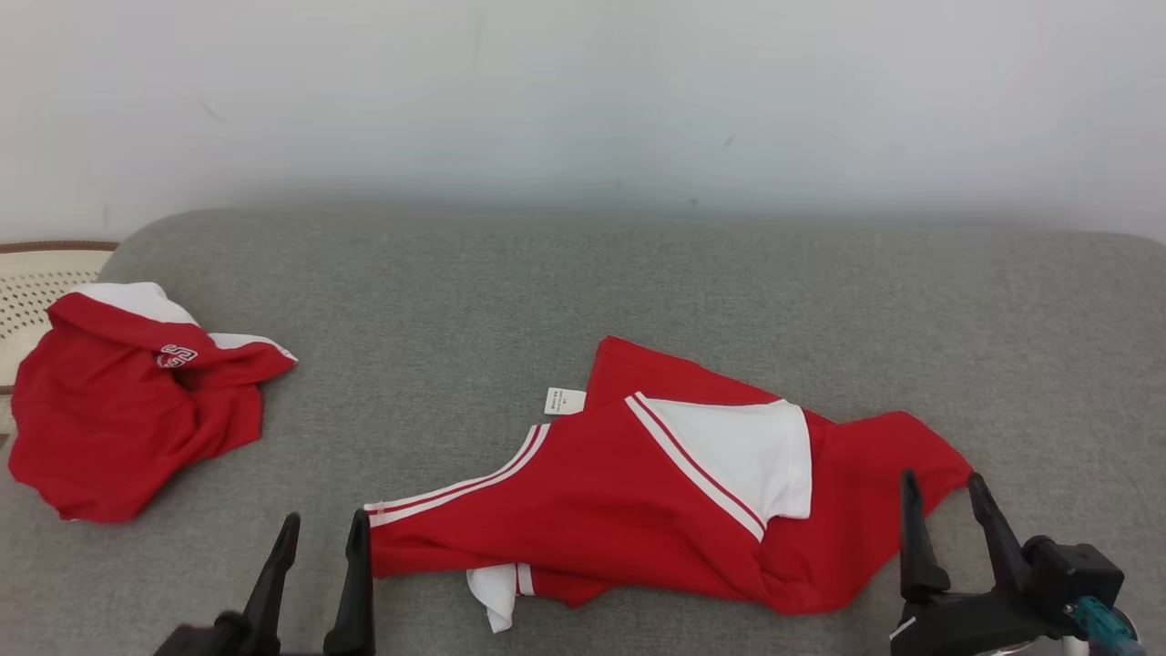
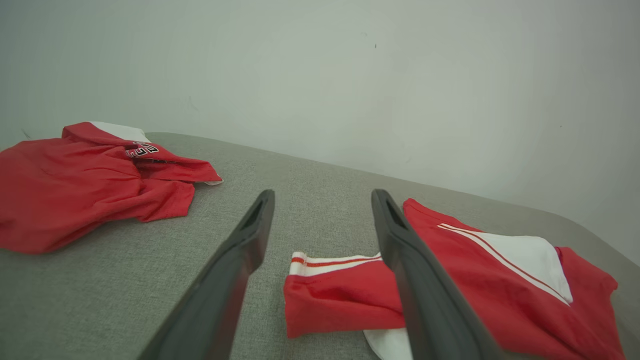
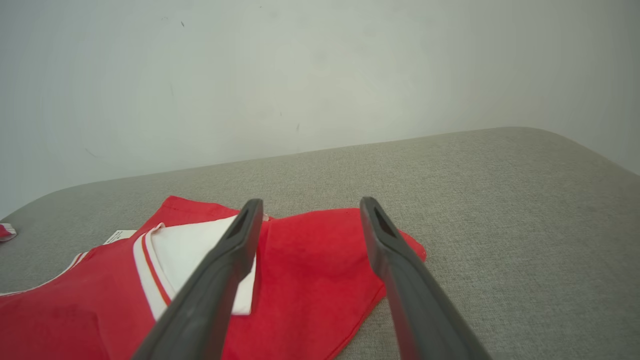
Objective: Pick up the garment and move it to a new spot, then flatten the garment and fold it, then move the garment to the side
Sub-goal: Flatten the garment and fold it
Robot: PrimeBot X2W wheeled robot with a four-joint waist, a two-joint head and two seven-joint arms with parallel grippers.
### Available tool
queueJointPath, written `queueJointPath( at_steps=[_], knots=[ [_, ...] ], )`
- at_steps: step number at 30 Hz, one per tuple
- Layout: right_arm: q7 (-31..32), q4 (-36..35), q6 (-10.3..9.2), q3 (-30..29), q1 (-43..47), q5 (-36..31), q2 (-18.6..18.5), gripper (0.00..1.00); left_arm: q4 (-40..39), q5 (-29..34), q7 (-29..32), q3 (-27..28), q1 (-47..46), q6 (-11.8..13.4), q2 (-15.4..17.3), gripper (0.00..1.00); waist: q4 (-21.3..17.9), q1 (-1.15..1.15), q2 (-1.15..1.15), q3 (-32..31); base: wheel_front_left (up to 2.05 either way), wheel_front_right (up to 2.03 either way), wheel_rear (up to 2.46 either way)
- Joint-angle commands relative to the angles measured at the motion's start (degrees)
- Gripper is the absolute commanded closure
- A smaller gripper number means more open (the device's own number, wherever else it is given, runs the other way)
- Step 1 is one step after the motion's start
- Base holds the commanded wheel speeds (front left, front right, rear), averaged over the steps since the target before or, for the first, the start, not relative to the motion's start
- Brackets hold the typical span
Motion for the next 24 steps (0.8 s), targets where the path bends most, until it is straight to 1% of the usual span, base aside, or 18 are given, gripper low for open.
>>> queueJointPath(
  at_steps=[1,6,12,15,17,19,21,24],
  knots=[
    [-0.3,0.2,0.05,0.4,-0.5,0.3,0.2,0.00,0.4,0.3,-0.1,0.0,-1.3,-0.5,0.5,0.00,-0.7,0.00,0.00,0.6,0.00,0.00,0.00],
    [-0.7,0.8,0.05,1.3,-1.8,0.6,0.7,0.00,2.0,-0.1,2.1,-2.1,-5.7,-2.7,1.5,0.00,-2.9,0.00,0.00,1.8,0.00,0.00,0.00],
    [-1.1,2.0,0.05,2.0,-3.7,0.9,1.3,0.00,6.3,-1.2,8.2,-5.6,-12.8,-5.1,3.9,0.00,-6.5,0.00,0.00,3.6,0.00,0.00,0.00],
    [-1.5,2.6,0.05,2.5,-4.1,1.2,1.7,0.00,9.0,-1.9,11.4,-6.7,-15.9,-5.5,5.3,0.00,-8.8,0.00,0.00,4.8,0.00,0.00,0.00],
    [-1.7,3.0,0.05,2.6,-4.7,1.7,1.9,0.00,11.1,-2.7,13.2,-7.0,-17.7,-5.8,5.6,0.00,-10.2,0.00,0.00,5.7,0.00,0.00,0.00],
    [-1.8,3.6,0.05,2.6,-5.0,1.9,2.0,0.00,13.1,-2.6,14.0,-7.5,-19.7,-5.9,6.7,0.00,-11.5,0.00,0.00,6.7,0.00,0.00,0.00],
    [-2.0,4.1,0.05,2.5,-5.9,2.2,2.2,0.00,16.6,-3.5,14.8,-7.8,-22.5,-6.0,7.0,0.00,-13.2,0.00,0.00,8.1,0.00,0.00,0.00],
    [-2.1,4.3,0.05,2.3,-6.3,2.1,2.4,0.00,20.4,-4.2,15.1,-8.1,-25.1,-6.2,7.0,0.00,-14.6,0.00,0.00,9.2,0.00,0.00,0.00]
  ],
)
